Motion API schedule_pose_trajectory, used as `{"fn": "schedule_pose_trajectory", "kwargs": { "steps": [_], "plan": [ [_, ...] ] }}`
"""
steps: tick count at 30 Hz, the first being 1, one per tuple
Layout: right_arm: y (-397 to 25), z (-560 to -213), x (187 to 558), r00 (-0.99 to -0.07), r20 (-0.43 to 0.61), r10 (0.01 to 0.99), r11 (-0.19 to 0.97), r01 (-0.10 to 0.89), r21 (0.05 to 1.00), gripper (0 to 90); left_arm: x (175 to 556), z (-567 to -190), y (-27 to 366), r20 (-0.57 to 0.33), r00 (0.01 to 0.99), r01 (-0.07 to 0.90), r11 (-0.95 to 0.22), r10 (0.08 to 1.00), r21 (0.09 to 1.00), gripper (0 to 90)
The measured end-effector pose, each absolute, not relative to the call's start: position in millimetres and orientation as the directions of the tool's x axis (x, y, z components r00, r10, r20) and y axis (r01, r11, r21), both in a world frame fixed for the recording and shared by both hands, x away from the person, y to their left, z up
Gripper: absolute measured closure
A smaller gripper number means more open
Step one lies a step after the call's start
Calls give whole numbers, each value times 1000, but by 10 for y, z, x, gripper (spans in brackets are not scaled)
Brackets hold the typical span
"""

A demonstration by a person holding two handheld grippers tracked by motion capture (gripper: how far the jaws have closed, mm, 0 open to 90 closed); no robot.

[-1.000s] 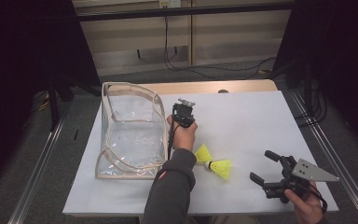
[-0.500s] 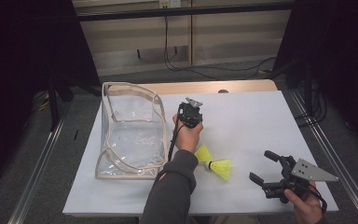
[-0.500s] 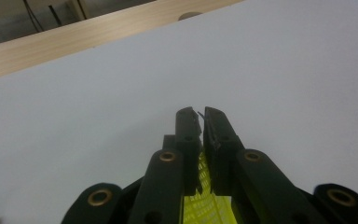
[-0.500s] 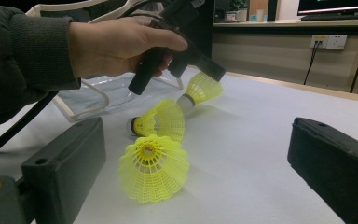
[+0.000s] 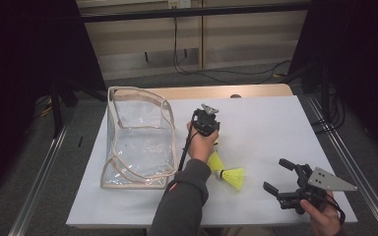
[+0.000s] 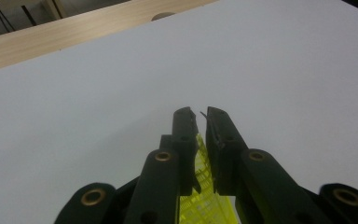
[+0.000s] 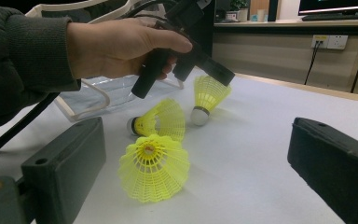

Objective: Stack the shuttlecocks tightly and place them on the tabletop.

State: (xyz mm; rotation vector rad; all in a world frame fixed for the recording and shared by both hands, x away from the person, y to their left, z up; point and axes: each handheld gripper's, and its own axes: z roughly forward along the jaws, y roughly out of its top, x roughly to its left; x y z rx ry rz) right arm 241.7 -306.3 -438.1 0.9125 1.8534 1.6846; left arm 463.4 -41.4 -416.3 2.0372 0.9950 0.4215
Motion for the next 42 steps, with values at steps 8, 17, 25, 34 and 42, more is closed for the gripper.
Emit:
{"fn": "schedule_pose_trajectory", "kwargs": {
  "steps": [8,17,25,34,42],
  "plan": [
    [-3056,-4384,2421,-670,88,737,29,162,986,38,4603,-4132,-451,-54,661,487,-373,748,790,800],
    [-3057,-4386,2423,-671,88,736,30,162,986,38,4573,-4107,-524,-81,675,478,-350,734,805,745],
    [-3055,-4387,2424,-672,87,735,32,162,986,38,4542,-4084,-633,-84,708,463,-372,701,805,729],
    [-3054,-4391,2425,-673,88,735,33,166,986,38,4525,-4100,-716,-96,719,475,-385,688,791,628],
    [-3051,-4394,2426,-673,91,734,32,169,985,38,4568,-4084,-709,-92,703,475,-370,705,798,532]
  ]
}}
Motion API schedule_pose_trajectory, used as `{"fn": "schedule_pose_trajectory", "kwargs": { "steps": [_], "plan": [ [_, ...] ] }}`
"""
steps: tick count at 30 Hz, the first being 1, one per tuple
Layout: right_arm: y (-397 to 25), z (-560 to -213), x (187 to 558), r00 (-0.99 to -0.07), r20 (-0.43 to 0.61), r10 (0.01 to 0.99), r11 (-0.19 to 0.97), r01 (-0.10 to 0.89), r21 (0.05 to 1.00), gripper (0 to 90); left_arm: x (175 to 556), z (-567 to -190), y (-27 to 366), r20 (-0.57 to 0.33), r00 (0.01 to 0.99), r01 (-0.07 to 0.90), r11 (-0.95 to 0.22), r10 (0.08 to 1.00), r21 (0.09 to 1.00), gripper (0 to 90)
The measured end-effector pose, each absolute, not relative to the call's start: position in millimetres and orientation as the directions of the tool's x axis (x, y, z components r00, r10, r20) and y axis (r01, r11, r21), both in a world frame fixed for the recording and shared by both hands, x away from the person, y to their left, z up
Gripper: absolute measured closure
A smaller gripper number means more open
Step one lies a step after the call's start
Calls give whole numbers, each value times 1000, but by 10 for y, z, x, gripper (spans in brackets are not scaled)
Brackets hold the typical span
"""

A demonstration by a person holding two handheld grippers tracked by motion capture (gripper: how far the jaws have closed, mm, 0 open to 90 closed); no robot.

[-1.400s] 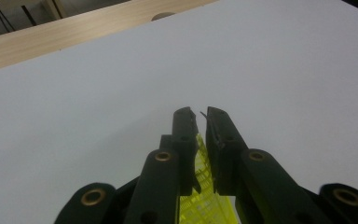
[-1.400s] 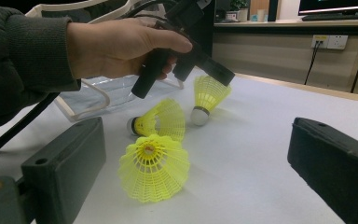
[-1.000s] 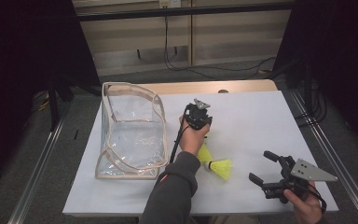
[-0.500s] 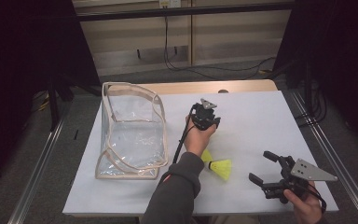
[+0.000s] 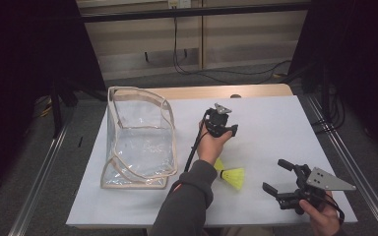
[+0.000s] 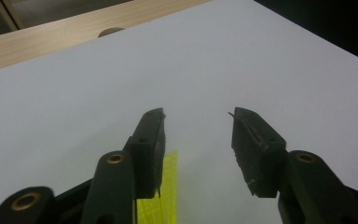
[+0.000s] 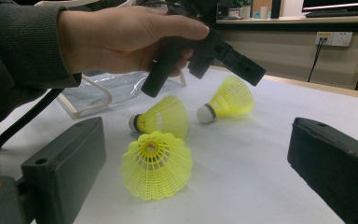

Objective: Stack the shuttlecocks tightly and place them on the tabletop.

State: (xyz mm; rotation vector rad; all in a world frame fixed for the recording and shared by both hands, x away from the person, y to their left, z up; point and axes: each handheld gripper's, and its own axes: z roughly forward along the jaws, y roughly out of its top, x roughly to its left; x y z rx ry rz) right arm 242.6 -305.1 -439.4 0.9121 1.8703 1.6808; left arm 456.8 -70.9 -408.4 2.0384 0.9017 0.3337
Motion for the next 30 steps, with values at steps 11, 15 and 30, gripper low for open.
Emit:
{"fn": "schedule_pose_trajectory", "kwargs": {
  "steps": [11,15,30],
  "plan": [
    [-3059,-4397,2431,-673,92,734,30,168,985,38,4673,-4065,-642,-118,663,514,-335,739,790,457],
    [-3060,-4393,2429,-676,91,732,31,166,986,38,4691,-4042,-596,-119,643,529,-326,756,784,403],
    [-3049,-4394,2427,-675,89,732,37,170,985,38,4772,-4014,-377,-78,551,578,-313,831,754,299]
  ]
}}
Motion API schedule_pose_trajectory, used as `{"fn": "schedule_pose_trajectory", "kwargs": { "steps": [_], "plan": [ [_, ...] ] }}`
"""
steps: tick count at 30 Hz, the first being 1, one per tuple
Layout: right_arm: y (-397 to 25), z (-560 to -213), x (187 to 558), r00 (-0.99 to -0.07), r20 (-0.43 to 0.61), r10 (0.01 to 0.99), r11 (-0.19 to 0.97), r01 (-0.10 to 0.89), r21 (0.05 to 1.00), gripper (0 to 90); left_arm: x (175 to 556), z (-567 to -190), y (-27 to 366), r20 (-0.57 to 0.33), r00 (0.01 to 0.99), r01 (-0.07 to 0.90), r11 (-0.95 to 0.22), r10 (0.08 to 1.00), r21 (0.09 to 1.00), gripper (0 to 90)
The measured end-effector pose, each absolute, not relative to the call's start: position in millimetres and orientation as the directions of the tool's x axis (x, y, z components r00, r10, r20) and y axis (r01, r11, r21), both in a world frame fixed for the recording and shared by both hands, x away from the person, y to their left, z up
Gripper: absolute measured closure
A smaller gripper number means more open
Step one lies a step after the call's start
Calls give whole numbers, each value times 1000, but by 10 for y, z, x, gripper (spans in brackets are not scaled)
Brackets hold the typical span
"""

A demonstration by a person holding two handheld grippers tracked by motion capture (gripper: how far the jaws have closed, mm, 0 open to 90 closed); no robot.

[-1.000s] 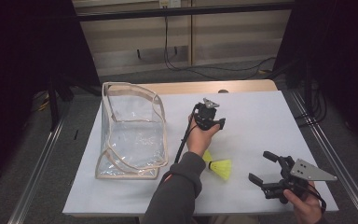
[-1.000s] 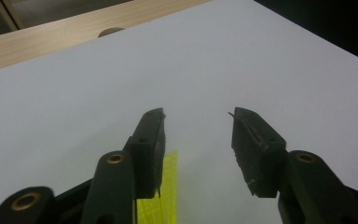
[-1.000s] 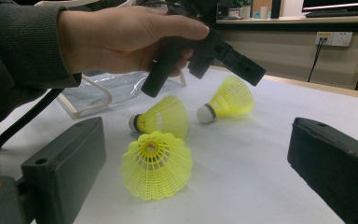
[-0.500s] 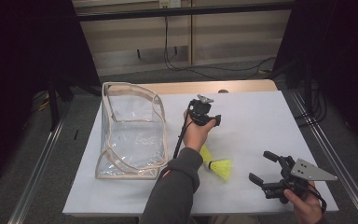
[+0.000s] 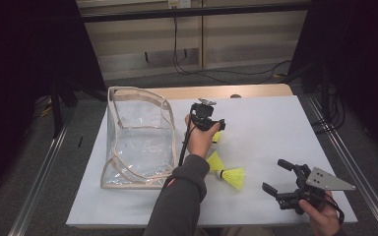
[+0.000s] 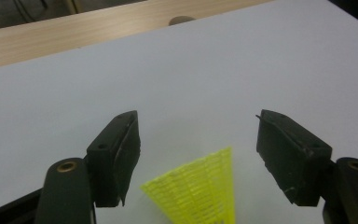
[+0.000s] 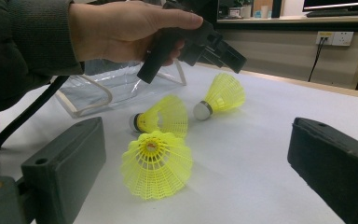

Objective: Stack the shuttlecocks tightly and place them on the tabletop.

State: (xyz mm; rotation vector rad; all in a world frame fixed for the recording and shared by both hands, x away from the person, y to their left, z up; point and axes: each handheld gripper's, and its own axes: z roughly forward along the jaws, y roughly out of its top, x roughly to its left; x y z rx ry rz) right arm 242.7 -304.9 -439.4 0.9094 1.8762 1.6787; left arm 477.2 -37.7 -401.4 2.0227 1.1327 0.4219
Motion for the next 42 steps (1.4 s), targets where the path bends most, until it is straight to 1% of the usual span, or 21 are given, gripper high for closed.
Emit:
{"fn": "schedule_pose_trajectory", "kwargs": {
  "steps": [5,11,13,15,21,24,33,35,39,42],
  "plan": [
    [-3049,-4394,2426,-674,94,732,31,171,985,38,4803,-4025,-330,-74,505,596,-286,860,750,286],
    [-3053,-4394,2425,-676,91,732,34,169,985,37,4851,-4052,-262,-74,449,617,-250,890,746,246],
    [-3051,-4396,2426,-674,92,733,33,170,985,37,4861,-4058,-244,-81,436,629,-239,897,739,245],
    [-3051,-4397,2426,-674,92,733,33,170,985,38,4868,-4068,-238,-68,431,632,-247,900,734,246],
    [-3050,-4396,2426,-673,90,734,33,168,985,38,4881,-4110,-265,-79,415,648,-234,906,725,276],
    [-3055,-4395,2426,-674,88,733,35,167,985,38,4871,-4118,-293,-92,427,655,-237,900,718,290],
    [-3059,-4392,2426,-673,86,735,35,164,986,38,4823,-4145,-406,-170,462,683,-227,870,694,304],
    [-3060,-4393,2427,-673,86,735,35,164,986,38,4820,-4161,-430,-202,459,701,-212,865,681,308],
    [-3064,-4392,2427,-673,86,735,33,163,986,38,4821,-4195,-442,-237,455,716,-195,858,670,358],
    [-3065,-4392,2423,-671,87,736,34,165,986,38,4822,-4199,-433,-265,449,725,-175,853,666,415]
  ]
}}
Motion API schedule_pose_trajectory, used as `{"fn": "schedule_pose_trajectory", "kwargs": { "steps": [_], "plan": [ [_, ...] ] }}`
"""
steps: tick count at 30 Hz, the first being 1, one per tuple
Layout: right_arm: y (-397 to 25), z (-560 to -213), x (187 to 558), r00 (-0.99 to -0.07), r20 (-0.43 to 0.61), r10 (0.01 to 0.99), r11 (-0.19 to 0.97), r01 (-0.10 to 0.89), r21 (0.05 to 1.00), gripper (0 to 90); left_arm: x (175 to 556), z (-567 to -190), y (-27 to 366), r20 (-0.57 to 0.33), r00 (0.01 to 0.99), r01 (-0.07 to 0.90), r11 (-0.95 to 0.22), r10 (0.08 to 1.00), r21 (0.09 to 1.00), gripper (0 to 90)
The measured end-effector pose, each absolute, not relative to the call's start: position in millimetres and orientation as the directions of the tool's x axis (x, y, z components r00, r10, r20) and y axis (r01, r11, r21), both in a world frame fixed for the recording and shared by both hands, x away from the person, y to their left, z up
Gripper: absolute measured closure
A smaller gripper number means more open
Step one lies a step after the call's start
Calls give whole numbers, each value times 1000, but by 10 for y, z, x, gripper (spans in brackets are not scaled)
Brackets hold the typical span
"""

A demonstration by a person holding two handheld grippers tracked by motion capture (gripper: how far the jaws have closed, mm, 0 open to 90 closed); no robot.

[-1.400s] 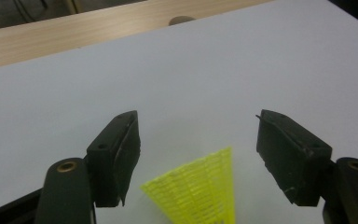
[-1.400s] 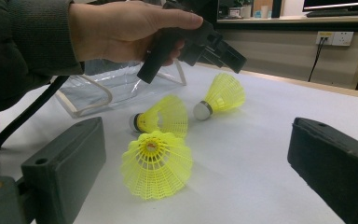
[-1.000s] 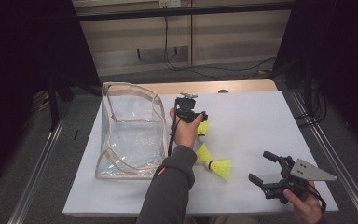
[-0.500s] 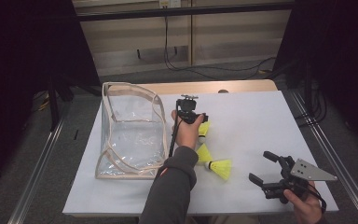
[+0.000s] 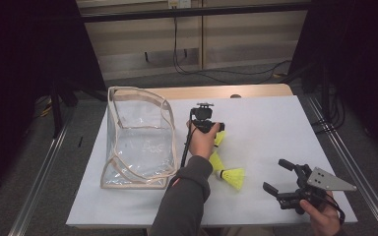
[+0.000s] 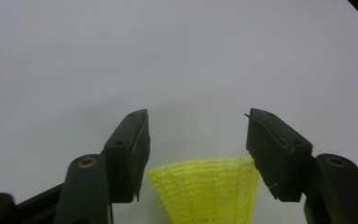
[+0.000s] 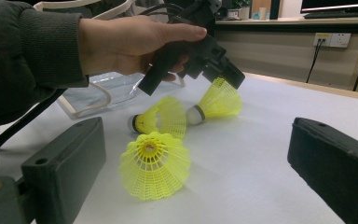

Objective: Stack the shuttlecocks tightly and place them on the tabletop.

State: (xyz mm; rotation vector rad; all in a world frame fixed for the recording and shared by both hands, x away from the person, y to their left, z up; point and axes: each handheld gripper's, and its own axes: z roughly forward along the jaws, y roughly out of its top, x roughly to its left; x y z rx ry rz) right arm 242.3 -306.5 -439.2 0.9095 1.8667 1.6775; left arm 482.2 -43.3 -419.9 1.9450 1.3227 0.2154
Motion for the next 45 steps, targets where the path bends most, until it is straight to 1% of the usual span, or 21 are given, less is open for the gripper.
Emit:
{"fn": "schedule_pose_trajectory", "kwargs": {
  "steps": [8,14,17,20,26,28,30,34,39,44,45],
  "plan": [
    [-3069,-4390,2422,-670,86,737,33,163,986,38,4805,-4180,-406,-299,455,722,-151,839,675,604],
    [-3066,-4391,2425,-671,89,736,30,164,986,38,4790,-4148,-409,-305,479,708,-156,823,689,704],
    [-3065,-4392,2426,-672,87,735,32,163,986,38,4776,-4118,-416,-322,485,703,-143,813,697,706],
    [-3064,-4394,2428,-674,87,734,33,163,986,38,4765,-4099,-425,-316,501,698,-160,805,698,671],
    [-3059,-4393,2427,-674,86,734,35,165,986,38,4761,-4114,-421,-245,520,680,-223,818,698,578],
    [-3057,-4393,2426,-675,86,733,37,165,986,38,4771,-4121,-404,-238,523,679,-231,818,697,556],
    [-3058,-4393,2427,-674,85,734,36,164,986,38,4775,-4136,-392,-236,520,692,-243,821,680,557],
    [-3065,-4397,2430,-673,90,734,31,166,986,38,4767,-4134,-377,-201,534,689,-284,821,667,562],
    [-3058,-4397,2431,-673,88,735,35,168,985,38,4754,-4114,-370,-183,535,684,-297,825,666,601],
    [-3056,-4400,2434,-674,85,733,40,168,985,38,4750,-4115,-361,-174,549,680,-315,818,662,605],
    [-3054,-4400,2434,-675,89,733,37,171,985,38,4751,-4120,-359,-183,550,682,-312,815,661,627]
  ]
}}
